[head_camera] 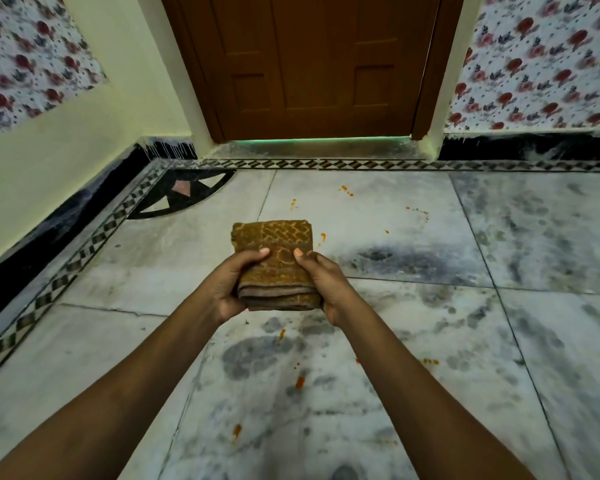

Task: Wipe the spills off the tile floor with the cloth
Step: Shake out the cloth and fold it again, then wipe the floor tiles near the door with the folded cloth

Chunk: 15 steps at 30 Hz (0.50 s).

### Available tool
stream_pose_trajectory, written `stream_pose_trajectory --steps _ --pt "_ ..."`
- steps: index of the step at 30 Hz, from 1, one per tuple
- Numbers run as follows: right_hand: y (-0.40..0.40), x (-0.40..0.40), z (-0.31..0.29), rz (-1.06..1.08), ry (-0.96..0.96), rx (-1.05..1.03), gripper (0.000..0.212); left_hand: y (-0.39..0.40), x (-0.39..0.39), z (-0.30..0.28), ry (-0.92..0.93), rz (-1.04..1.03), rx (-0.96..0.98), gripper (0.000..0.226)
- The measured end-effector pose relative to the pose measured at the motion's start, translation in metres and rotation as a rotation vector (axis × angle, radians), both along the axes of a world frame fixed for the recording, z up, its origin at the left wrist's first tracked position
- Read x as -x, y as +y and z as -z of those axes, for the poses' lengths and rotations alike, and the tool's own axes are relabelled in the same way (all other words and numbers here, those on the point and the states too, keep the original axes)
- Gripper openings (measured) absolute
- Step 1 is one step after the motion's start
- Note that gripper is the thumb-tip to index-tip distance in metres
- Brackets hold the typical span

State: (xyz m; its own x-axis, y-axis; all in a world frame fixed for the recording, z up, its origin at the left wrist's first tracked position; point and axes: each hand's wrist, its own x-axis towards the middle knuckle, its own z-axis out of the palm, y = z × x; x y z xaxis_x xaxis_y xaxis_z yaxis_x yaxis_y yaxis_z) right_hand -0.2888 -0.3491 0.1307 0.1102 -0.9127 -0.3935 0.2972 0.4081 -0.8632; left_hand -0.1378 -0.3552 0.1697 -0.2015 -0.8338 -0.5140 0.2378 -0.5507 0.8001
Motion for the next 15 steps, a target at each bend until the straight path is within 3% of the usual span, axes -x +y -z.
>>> stream_pose_trajectory --steps 7,15 --pt "-0.007 0.014 0.021 -0.018 0.439 -0.015 0.052 -0.001 -0.016 0.028 -0.043 -0.097 -0.187 0.023" --pt "-0.048 0.037 0.045 0.100 0.738 0.039 0.057 -0.074 -0.039 0.043 -0.072 -0.139 -0.173 0.017"
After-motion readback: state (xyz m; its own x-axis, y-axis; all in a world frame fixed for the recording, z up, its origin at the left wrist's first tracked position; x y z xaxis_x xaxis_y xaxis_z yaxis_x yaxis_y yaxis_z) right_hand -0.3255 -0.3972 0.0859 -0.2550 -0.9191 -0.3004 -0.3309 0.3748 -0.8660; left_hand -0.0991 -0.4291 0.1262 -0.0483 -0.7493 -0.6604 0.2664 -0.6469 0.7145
